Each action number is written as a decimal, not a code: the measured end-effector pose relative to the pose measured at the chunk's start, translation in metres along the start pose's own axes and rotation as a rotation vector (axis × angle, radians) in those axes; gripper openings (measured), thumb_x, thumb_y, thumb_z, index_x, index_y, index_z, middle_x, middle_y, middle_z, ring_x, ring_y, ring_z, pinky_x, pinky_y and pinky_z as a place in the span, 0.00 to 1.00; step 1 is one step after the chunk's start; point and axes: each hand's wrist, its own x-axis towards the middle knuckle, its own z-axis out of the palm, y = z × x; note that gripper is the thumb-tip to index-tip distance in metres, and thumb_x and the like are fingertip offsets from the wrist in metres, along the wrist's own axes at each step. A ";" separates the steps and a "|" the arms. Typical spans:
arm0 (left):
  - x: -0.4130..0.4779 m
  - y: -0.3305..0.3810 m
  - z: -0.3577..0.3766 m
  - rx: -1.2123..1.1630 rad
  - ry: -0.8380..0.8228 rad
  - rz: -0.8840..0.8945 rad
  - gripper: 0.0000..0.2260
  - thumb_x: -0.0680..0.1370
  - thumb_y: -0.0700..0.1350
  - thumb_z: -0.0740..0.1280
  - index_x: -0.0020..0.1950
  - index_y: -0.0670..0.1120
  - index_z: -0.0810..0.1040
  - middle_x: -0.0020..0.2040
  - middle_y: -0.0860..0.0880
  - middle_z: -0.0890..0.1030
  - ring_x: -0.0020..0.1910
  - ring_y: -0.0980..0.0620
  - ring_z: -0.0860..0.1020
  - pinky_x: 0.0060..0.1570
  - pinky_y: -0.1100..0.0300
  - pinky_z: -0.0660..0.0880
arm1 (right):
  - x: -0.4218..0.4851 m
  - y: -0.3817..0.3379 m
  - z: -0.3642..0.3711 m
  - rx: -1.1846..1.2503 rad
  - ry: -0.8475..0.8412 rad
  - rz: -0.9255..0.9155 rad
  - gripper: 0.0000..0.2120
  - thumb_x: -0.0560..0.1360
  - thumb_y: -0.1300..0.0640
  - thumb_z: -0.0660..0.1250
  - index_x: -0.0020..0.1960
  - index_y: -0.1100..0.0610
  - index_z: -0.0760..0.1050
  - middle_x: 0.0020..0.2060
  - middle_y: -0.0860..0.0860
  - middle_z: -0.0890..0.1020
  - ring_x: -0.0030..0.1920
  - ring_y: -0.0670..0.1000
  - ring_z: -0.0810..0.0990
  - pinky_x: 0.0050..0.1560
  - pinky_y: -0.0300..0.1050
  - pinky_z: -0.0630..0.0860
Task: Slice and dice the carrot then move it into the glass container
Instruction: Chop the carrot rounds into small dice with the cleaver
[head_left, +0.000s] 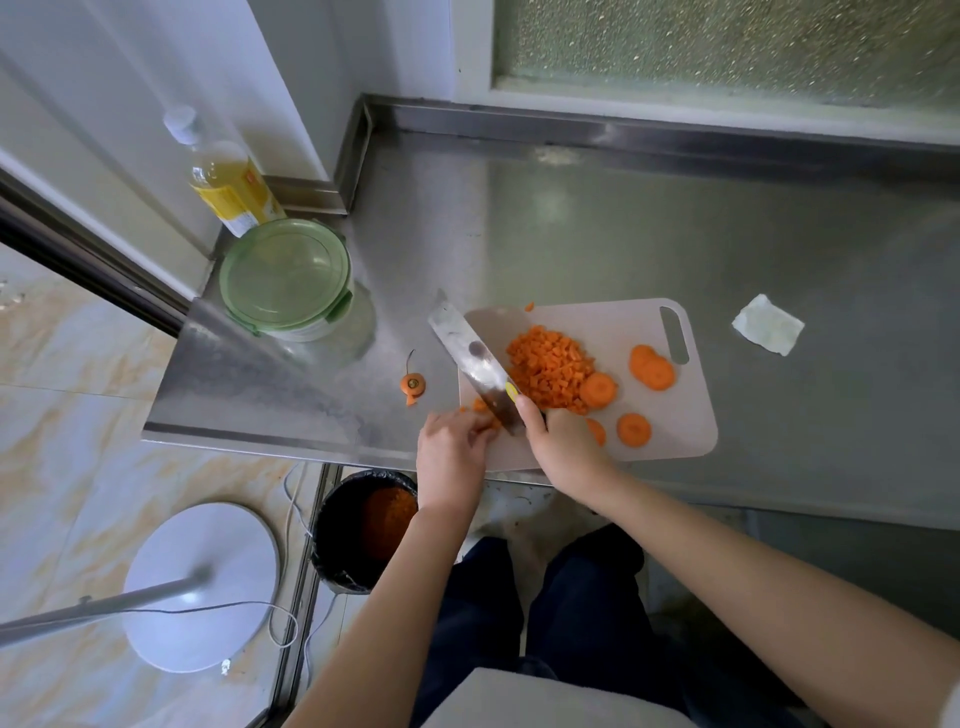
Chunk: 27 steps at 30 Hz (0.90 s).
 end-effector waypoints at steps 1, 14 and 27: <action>0.001 0.001 0.000 -0.005 -0.010 -0.001 0.04 0.71 0.37 0.71 0.44 0.44 0.84 0.40 0.47 0.82 0.44 0.47 0.75 0.46 0.61 0.69 | 0.001 0.001 -0.002 0.000 -0.012 0.009 0.28 0.82 0.42 0.48 0.32 0.58 0.70 0.30 0.52 0.74 0.38 0.55 0.74 0.35 0.44 0.62; 0.008 0.015 -0.003 -0.141 -0.034 0.003 0.11 0.71 0.30 0.68 0.49 0.40 0.82 0.46 0.48 0.81 0.43 0.56 0.75 0.46 0.82 0.64 | -0.001 0.005 -0.013 0.122 0.076 -0.049 0.27 0.81 0.43 0.49 0.27 0.54 0.63 0.25 0.50 0.70 0.34 0.55 0.72 0.39 0.44 0.64; 0.006 0.008 -0.001 -0.025 -0.065 -0.071 0.04 0.72 0.35 0.67 0.44 0.39 0.82 0.40 0.50 0.73 0.37 0.53 0.71 0.37 0.75 0.64 | -0.013 0.002 0.003 0.030 0.036 -0.016 0.26 0.81 0.43 0.50 0.32 0.58 0.67 0.31 0.52 0.74 0.39 0.55 0.74 0.40 0.42 0.65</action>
